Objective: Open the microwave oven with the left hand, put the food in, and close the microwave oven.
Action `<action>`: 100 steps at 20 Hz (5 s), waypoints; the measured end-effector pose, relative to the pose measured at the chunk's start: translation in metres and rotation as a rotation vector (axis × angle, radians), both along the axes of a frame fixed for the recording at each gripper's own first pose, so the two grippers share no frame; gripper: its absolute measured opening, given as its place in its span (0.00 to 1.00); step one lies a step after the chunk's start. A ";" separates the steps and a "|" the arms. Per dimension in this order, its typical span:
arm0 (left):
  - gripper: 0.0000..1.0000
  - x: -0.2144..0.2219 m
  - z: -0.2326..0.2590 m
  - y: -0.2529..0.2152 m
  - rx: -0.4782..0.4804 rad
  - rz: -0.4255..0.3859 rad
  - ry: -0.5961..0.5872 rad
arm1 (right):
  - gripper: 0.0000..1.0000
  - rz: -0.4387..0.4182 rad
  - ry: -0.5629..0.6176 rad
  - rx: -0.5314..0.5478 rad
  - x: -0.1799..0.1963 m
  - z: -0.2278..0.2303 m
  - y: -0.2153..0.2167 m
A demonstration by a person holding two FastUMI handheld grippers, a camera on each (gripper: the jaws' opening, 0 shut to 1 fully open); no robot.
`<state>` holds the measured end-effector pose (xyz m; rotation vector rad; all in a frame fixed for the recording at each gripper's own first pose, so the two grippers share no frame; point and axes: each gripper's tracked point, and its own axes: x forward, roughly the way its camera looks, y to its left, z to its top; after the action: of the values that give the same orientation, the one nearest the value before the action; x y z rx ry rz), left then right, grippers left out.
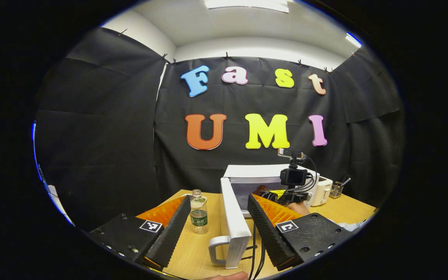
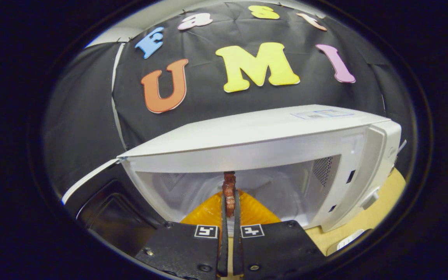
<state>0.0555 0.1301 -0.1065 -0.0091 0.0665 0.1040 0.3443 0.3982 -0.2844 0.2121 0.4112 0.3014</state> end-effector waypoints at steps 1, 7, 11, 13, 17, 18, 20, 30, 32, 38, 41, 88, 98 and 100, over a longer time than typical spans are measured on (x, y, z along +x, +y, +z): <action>0.91 0.000 -0.001 0.001 0.000 0.003 0.004 | 0.08 -0.005 0.009 0.025 0.004 -0.002 0.002; 0.91 0.003 -0.010 0.015 -0.002 0.039 0.031 | 0.08 -0.103 0.120 0.346 0.022 -0.025 0.013; 0.81 -0.003 -0.008 0.014 -0.055 0.030 0.041 | 0.36 -0.251 0.055 0.334 0.033 -0.037 -0.001; 0.90 -0.008 -0.005 0.017 -0.047 0.036 0.039 | 0.80 -0.278 0.052 0.299 0.034 -0.044 -0.009; 0.90 -0.013 -0.001 0.015 -0.027 0.043 0.033 | 0.76 -0.274 -0.008 0.296 0.030 -0.029 -0.018; 0.90 -0.015 -0.001 0.014 -0.024 0.039 0.033 | 0.89 -0.272 -0.029 0.271 0.030 -0.022 -0.020; 0.90 -0.016 -0.002 0.015 -0.022 0.042 0.035 | 0.92 -0.260 -0.062 0.262 0.023 -0.008 -0.022; 0.90 -0.019 -0.015 0.026 -0.002 0.064 0.030 | 0.93 -0.109 -0.064 0.140 -0.053 0.026 -0.047; 0.90 -0.020 -0.018 0.030 -0.026 0.070 0.030 | 0.80 -0.064 -0.085 0.094 -0.078 0.035 -0.062; 0.08 -0.018 -0.024 0.030 -0.010 0.027 0.013 | 0.93 -0.043 -0.157 0.014 -0.142 0.078 -0.132; 0.00 -0.024 -0.033 0.036 -0.021 0.032 0.021 | 0.80 -0.057 -0.222 -0.047 -0.168 0.104 -0.171; 0.00 0.167 -0.154 -0.214 -0.152 -0.417 0.205 | 0.93 -0.111 -0.404 -0.150 -0.212 0.189 -0.354; 0.00 0.240 -0.173 -0.233 -0.087 -0.350 0.216 | 0.93 -0.114 -0.381 -0.130 -0.196 0.173 -0.391; 0.00 0.255 -0.178 -0.233 -0.066 -0.326 0.209 | 0.93 -0.110 -0.372 -0.112 -0.201 0.176 -0.392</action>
<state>0.3104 -0.1027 -0.2849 -0.0529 0.2786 -0.2241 0.1435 0.0064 -0.1089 0.0659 0.0475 0.2031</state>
